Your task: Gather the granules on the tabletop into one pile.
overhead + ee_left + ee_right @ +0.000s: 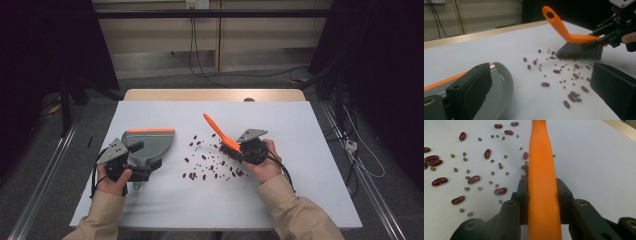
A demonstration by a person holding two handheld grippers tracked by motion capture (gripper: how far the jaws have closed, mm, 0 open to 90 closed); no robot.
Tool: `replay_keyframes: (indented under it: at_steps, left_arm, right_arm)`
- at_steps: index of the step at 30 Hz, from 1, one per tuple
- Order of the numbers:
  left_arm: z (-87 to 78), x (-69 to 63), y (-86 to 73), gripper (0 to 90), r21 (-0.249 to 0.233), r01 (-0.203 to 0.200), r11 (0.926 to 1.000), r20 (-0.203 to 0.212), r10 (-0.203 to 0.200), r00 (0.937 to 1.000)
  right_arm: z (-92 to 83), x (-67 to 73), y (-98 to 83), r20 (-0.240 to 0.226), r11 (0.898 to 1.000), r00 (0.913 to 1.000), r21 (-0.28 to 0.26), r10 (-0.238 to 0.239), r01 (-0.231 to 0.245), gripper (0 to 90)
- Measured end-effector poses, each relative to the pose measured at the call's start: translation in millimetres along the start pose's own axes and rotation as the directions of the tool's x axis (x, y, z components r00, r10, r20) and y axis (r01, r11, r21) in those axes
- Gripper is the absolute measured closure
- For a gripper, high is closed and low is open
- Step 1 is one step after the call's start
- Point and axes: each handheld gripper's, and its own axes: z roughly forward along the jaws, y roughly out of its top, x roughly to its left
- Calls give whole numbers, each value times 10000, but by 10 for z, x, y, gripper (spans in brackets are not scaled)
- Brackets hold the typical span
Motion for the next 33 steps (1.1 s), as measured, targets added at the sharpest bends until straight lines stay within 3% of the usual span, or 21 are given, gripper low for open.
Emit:
replay_keyframes:
  at_steps: [7, 9, 12, 15, 19, 23, 26, 30, 33]
  left_arm:
    - [-1, -5, 1, 37, 4, -56, 10000, 3, 56, 10000]
    - [-5, -3, 0, 37, 0, -34, 10000, -14, 34, 10000]
    - [-6, -1, 0, 37, 10, -11, 10000, -1, 11, 10000]
    - [-1, -1, -2, 37, 29, 29, 10000, 23, -29, 10000]
    - [9, 15, -8, 38, 76, 84, 9999, 43, -84, 10000]
    - [1, 28, -14, 37, 63, 191, 9998, 25, -191, 9998]
    - [-3, 36, -15, 37, 74, 201, 9998, 16, -202, 9998]
    - [2, 31, -33, 37, 191, 259, 9995, 30, -260, 9997]
    - [-7, 37, -43, 37, 184, 344, 9992, -36, -343, 9994]
  right_arm:
    - [-39, 45, -12, -332, 9998, 9994, -182, -53, 47, 712]
    - [-68, 40, 4, -155, 9996, 9999, -290, -52, 48, 712]
    - [-110, -73, 60, -217, 9971, 9996, -729, 189, -205, 712]
    - [-92, -217, 145, 15, 9954, 9998, -938, 177, -175, 712]
    - [62, -424, 261, -49, 9925, 9997, -1193, 247, -251, 712]
    - [274, -555, 382, -14, 9924, 9999, -1225, -144, 141, 712]
    - [435, -615, 472, 17, 9906, 9984, -1247, -565, 563, 712]
    - [653, -664, 546, -143, 9909, 9979, -1202, -627, 605, 712]
    - [777, -647, 578, -170, 9890, 9955, -1169, -935, 909, 712]
